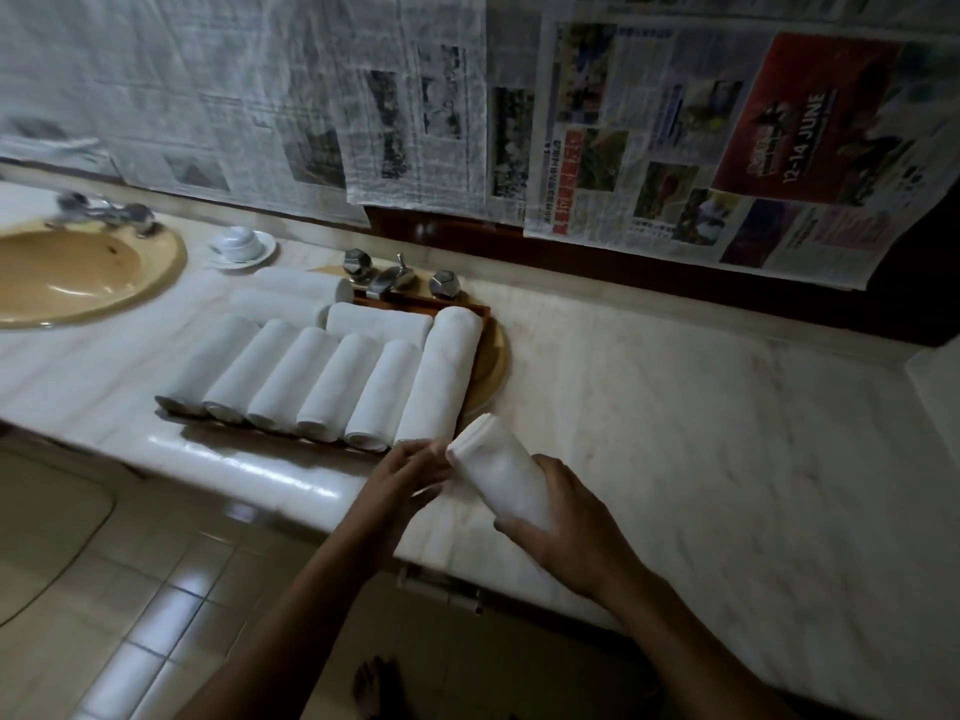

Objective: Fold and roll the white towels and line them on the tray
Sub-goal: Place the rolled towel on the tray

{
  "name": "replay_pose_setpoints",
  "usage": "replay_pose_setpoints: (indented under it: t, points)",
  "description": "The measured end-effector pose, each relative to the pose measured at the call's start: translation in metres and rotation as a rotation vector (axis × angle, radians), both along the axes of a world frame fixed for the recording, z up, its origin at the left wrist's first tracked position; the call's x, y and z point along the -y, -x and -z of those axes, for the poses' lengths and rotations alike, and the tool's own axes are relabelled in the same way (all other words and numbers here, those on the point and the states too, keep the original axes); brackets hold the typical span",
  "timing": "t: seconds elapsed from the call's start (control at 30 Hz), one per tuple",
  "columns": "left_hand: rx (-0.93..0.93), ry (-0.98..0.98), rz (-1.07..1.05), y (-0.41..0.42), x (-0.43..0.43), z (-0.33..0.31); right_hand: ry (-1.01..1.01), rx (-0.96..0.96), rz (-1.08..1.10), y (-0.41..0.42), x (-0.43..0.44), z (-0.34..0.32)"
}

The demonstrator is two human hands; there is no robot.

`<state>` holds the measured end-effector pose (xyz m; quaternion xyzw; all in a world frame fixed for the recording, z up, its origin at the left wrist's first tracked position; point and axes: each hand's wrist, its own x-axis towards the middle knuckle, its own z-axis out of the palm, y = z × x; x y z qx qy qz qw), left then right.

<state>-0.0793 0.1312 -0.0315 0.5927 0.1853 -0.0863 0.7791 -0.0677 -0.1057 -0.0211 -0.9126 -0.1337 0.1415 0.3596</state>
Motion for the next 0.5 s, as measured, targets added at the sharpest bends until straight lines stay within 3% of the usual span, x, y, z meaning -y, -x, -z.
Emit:
replay_pose_setpoints:
  t: [0.13,0.27,0.37,0.43,0.5]
  points:
    - [-0.205,0.073,-0.330,0.001,-0.064,0.027,-0.051,0.011,0.060,-0.012,-0.029,-0.005]
    - [-0.343,0.100,-0.492,-0.001,-0.123,0.049,-0.145,-0.028,0.149,-0.024,-0.070,-0.008]
    - [-0.399,0.052,-0.555,-0.012,-0.154,0.063,-0.210,-0.045,0.210,-0.032,-0.102,-0.012]
    - [-0.404,-0.027,-0.475,-0.020,-0.175,0.070,-0.243,-0.039,0.240,-0.038,-0.127,-0.014]
    - [-0.392,0.013,-0.415,-0.030,-0.187,0.069,-0.264,-0.027,0.264,-0.043,-0.146,-0.018]
